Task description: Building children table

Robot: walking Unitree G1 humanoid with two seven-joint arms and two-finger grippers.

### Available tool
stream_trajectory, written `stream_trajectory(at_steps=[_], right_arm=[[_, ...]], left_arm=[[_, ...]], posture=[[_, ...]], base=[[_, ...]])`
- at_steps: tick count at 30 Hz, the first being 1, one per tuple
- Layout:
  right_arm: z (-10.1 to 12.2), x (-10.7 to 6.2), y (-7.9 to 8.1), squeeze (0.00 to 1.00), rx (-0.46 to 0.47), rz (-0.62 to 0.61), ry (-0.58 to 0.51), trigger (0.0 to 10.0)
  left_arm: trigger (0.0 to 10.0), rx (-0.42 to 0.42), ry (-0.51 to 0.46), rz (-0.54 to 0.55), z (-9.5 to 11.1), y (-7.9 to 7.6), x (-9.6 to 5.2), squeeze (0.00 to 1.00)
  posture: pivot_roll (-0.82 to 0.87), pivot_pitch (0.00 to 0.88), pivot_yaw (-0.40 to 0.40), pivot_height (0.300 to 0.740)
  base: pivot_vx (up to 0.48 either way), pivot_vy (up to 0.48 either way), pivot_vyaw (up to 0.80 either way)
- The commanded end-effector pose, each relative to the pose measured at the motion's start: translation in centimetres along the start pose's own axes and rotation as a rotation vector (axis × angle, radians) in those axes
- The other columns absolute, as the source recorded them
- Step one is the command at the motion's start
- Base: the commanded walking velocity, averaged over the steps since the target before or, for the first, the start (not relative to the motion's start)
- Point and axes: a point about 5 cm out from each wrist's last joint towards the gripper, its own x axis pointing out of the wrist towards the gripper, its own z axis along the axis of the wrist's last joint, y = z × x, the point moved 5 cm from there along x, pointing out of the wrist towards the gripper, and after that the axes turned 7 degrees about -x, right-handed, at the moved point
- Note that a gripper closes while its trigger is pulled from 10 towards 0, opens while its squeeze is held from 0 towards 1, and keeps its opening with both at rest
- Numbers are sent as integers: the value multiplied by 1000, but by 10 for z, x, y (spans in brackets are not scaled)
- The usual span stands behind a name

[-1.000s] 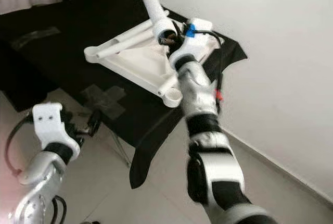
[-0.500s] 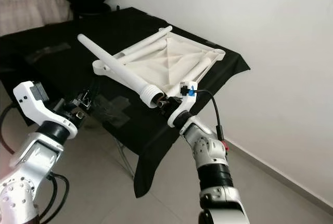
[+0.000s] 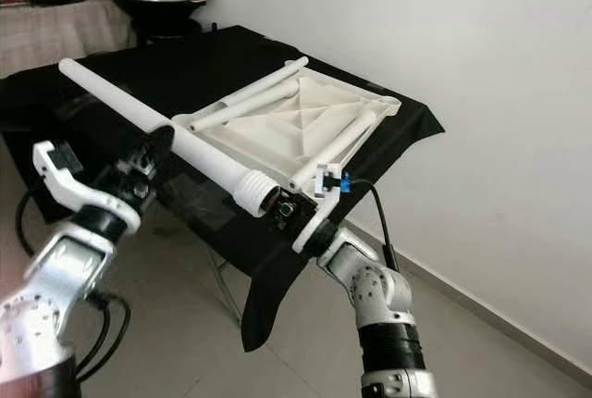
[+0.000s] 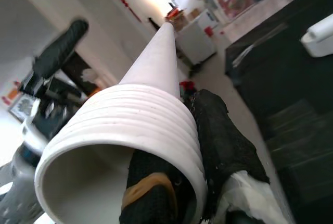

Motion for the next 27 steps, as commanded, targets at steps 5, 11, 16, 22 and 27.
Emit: stream_trajectory(at_steps=[5, 11, 16, 22, 27], right_arm=[[6, -1, 19, 0, 30, 90, -18, 0], [4, -3, 31, 0, 64, 149, -4, 0], [5, -2, 35, 0, 65, 155, -1, 0], [5, -1, 38, 0, 70, 171, 4, 0], [-3, -7, 45, 0, 83, 205, 59, 0]], left_arm=[[10000, -141, 25, 43, -16, 13, -4, 0], [10000, -143, 25, 39, -15, 14, -3, 0], [10000, -141, 70, 36, -24, 13, -5, 0], [10000, -137, 84, 32, -27, 12, -5, 0], [10000, -117, 80, 11, -21, 6, 0, 0]], posture=[[43, 50, -67, 740], [40, 55, -68, 740], [38, 64, -68, 740], [37, 63, -70, 740], [36, 66, -66, 740]], base=[[0, 0, 0], [0, 0, 0], [0, 0, 0], [0, 0, 0], [0, 0, 0]])
